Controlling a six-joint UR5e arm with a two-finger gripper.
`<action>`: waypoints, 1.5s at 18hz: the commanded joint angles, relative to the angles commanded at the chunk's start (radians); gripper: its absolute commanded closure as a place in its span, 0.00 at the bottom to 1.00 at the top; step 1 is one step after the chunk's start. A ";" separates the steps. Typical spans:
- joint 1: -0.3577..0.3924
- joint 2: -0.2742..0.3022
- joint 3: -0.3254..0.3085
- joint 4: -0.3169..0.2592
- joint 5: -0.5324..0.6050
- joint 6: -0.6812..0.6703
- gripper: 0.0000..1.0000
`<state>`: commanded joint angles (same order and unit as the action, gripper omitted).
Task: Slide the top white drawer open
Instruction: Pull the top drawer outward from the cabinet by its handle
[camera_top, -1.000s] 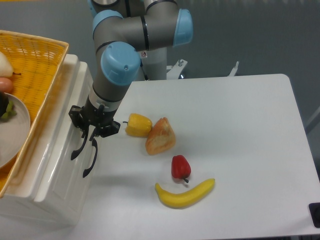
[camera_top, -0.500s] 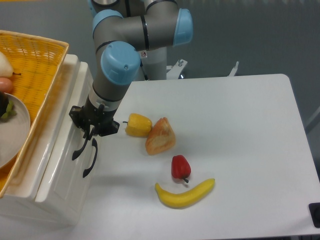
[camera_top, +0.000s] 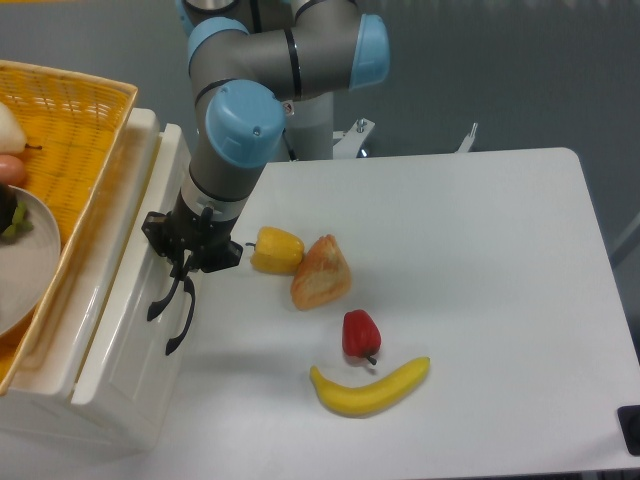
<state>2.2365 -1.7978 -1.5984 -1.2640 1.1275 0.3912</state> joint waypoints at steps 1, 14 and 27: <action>0.002 -0.002 0.002 0.000 0.002 0.000 0.83; 0.077 -0.006 0.009 0.000 0.002 0.009 0.83; 0.152 -0.029 0.009 0.002 0.000 0.038 0.83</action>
<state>2.3884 -1.8270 -1.5892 -1.2625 1.1275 0.4295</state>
